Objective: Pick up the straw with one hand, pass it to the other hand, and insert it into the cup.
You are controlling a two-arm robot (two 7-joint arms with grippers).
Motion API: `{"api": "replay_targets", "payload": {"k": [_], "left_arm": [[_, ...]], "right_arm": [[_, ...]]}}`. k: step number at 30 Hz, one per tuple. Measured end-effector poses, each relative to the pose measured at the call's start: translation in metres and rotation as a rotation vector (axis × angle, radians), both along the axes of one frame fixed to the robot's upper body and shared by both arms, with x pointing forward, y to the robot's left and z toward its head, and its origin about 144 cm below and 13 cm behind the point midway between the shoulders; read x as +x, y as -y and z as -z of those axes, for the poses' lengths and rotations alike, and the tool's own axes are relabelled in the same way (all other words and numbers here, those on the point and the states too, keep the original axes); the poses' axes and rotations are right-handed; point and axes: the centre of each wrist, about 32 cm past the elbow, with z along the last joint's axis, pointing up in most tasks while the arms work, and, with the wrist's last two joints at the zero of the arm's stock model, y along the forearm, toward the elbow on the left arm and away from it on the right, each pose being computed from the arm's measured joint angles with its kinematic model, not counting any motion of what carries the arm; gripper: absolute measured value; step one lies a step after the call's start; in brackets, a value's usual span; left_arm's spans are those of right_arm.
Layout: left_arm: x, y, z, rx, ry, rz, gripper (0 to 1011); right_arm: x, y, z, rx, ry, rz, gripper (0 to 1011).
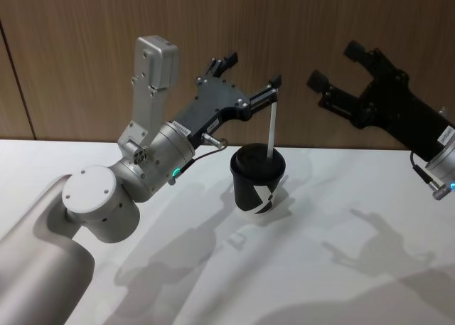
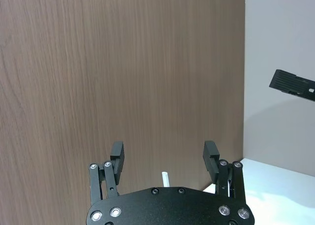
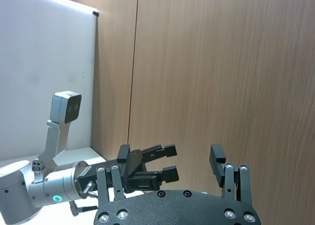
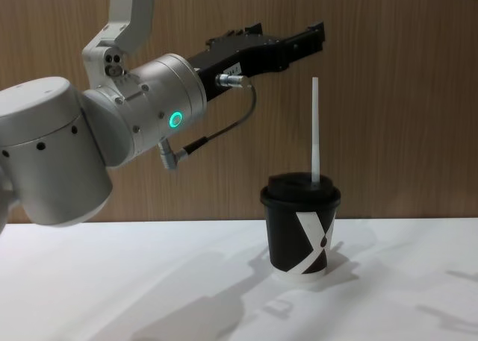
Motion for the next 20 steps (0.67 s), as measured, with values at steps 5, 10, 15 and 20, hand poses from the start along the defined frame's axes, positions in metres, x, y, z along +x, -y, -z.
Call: {"api": "replay_targets", "payload": {"k": [5, 10, 15, 20], "left_arm": [[-0.0004, -0.0001, -0.0001, 0.0, -0.001, 0.0, 1003], [-0.0006, -0.0001, -0.0003, 0.0, -0.002, 0.001, 1003], [-0.0007, -0.0002, -0.0004, 0.0, -0.002, 0.001, 1003], [-0.0008, -0.0002, -0.0004, 0.0, -0.002, 0.001, 1003]], "right_arm": [[-0.0002, -0.001, -0.0001, 0.001, 0.0, 0.0, 1001], [-0.0004, -0.0018, -0.0001, 0.002, -0.001, 0.0, 1001], [-0.0005, -0.0024, -0.0001, 0.002, -0.001, 0.001, 1001], [-0.0006, -0.0027, -0.0002, 0.002, -0.002, 0.001, 1001]]}}
